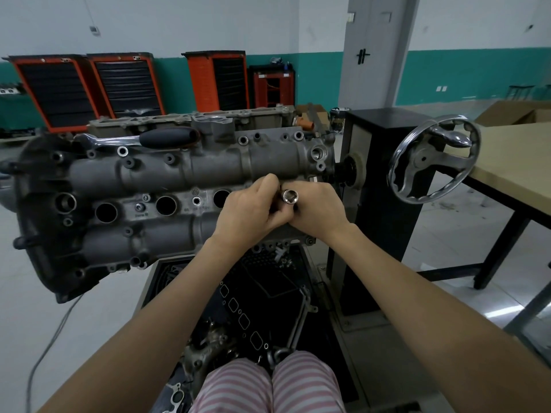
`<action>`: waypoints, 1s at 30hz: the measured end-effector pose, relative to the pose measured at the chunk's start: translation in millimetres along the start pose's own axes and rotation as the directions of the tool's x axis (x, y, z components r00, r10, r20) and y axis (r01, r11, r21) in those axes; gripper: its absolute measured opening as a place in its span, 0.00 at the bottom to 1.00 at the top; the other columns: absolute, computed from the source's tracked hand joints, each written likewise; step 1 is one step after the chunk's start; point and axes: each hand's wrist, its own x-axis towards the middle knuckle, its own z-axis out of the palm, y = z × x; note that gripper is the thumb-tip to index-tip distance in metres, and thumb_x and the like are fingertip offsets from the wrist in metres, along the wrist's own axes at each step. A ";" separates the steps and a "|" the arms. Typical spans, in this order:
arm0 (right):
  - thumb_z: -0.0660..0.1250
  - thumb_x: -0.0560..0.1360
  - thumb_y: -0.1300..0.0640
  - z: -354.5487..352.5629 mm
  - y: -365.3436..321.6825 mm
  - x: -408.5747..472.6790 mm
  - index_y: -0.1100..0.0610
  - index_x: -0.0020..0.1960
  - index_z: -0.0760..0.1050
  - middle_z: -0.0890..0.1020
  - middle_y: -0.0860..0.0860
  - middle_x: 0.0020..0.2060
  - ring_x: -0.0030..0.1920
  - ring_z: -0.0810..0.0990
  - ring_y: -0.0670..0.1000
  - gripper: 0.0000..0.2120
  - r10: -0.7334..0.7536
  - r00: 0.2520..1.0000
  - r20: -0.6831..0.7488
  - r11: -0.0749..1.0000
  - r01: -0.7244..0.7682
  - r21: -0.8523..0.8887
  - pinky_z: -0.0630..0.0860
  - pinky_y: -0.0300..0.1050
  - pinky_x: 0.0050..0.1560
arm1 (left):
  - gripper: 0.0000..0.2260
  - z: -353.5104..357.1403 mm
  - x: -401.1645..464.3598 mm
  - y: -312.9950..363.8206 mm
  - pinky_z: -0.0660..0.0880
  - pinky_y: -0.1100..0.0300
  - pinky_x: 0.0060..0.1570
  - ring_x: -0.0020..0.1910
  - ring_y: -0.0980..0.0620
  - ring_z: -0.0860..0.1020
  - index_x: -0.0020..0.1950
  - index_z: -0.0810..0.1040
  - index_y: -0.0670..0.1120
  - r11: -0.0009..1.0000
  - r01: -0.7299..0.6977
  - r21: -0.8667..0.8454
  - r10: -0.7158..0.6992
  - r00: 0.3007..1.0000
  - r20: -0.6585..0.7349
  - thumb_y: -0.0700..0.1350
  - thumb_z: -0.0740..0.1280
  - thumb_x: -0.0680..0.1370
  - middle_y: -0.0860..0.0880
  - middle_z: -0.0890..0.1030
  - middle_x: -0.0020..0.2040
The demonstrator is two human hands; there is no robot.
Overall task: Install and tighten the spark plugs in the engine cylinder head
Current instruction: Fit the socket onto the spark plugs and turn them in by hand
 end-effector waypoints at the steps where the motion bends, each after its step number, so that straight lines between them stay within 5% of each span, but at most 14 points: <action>1: 0.66 0.70 0.59 0.2 0.4 0.0 0.62 0.36 0.76 0.80 0.54 0.32 0.33 0.78 0.57 0.06 0.005 1.000 0.001 1.000 -0.005 0.004 0.72 0.52 0.30 | 0.14 1.0 0.0 -0.8 0.60 0.64 0.23 0.21 0.47 0.67 0.33 0.69 0.38 1.000 0.002 0.013 -0.002 1.000 -0.019 0.48 0.62 0.71 0.46 0.70 0.26; 11: 0.65 0.69 0.54 0.9 -1.2 2.6 0.59 0.39 0.69 0.77 0.54 0.29 0.29 0.75 0.58 0.09 0.022 1.000 0.014 0.998 -0.021 -0.052 0.63 0.43 0.27 | 0.13 0.3 -0.5 -1.9 0.57 0.66 0.24 0.19 0.46 0.68 0.33 0.68 0.39 0.997 -0.071 0.015 0.072 0.996 -0.046 0.46 0.60 0.73 0.46 0.70 0.26; 19: 0.63 0.72 0.55 -0.2 0.2 0.8 0.59 0.41 0.77 0.81 0.52 0.36 0.37 0.78 0.55 0.07 0.020 0.999 0.047 0.999 -0.018 -0.033 0.73 0.52 0.34 | 0.12 1.1 -0.7 -1.1 0.60 0.64 0.23 0.21 0.46 0.68 0.33 0.69 0.39 1.000 -0.023 0.006 0.023 0.999 -0.027 0.47 0.62 0.70 0.46 0.70 0.27; 24: 0.67 0.68 0.61 -0.3 -1.9 0.5 0.60 0.32 0.73 0.78 0.54 0.28 0.29 0.76 0.56 0.08 0.021 0.999 -0.030 1.000 -0.022 -0.014 0.68 0.46 0.26 | 0.17 3.2 -1.1 -7.0 0.64 0.61 0.21 0.20 0.45 0.71 0.27 0.70 0.40 0.996 -0.085 -0.002 0.085 0.993 -0.081 0.48 0.65 0.72 0.45 0.72 0.23; 30: 0.67 0.68 0.58 -0.2 -2.8 2.1 0.60 0.39 0.68 0.76 0.54 0.27 0.26 0.74 0.59 0.09 0.037 0.999 -0.023 0.999 -0.037 -0.027 0.60 0.42 0.27 | 0.14 0.7 -1.8 -3.8 0.60 0.64 0.22 0.19 0.47 0.67 0.30 0.69 0.39 0.994 -0.101 -0.030 0.099 0.992 -0.077 0.45 0.62 0.73 0.46 0.70 0.24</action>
